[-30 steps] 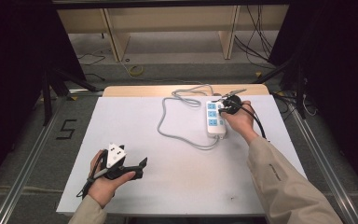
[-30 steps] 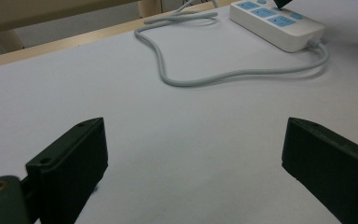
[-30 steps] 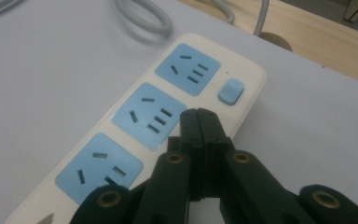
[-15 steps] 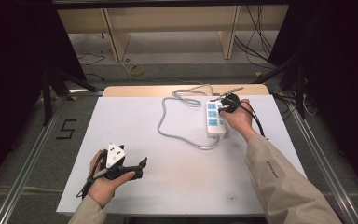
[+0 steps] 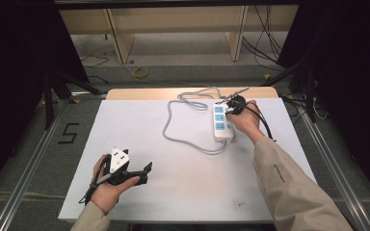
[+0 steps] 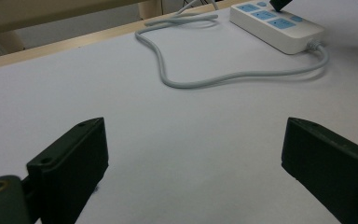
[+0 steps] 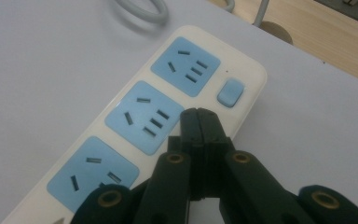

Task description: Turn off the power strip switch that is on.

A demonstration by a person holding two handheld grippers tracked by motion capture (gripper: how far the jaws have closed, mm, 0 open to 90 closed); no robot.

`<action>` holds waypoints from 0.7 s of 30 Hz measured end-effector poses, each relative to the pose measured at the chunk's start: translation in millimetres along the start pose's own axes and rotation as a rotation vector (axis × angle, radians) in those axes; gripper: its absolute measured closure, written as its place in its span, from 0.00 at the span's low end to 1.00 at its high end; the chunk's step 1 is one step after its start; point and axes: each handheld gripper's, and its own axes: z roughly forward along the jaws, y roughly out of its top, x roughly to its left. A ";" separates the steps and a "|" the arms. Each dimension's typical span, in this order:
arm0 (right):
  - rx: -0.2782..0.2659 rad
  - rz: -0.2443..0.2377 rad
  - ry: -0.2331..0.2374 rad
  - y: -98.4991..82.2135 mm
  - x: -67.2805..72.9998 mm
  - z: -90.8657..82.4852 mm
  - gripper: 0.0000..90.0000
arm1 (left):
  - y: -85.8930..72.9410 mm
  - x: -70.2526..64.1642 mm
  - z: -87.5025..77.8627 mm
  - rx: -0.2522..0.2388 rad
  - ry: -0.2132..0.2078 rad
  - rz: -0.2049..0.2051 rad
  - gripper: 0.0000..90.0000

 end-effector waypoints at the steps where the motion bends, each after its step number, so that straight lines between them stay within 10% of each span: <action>1: 0.005 -0.015 -0.008 0.7 0.9 0.3 1.00 | 0.0 -0.1 -0.1 -0.002 0.000 -0.001 0.07; 21: 0.029 -0.003 0.001 3.6 -0.5 0.9 1.00 | 0.2 1.2 -0.4 -0.001 0.002 -0.003 0.07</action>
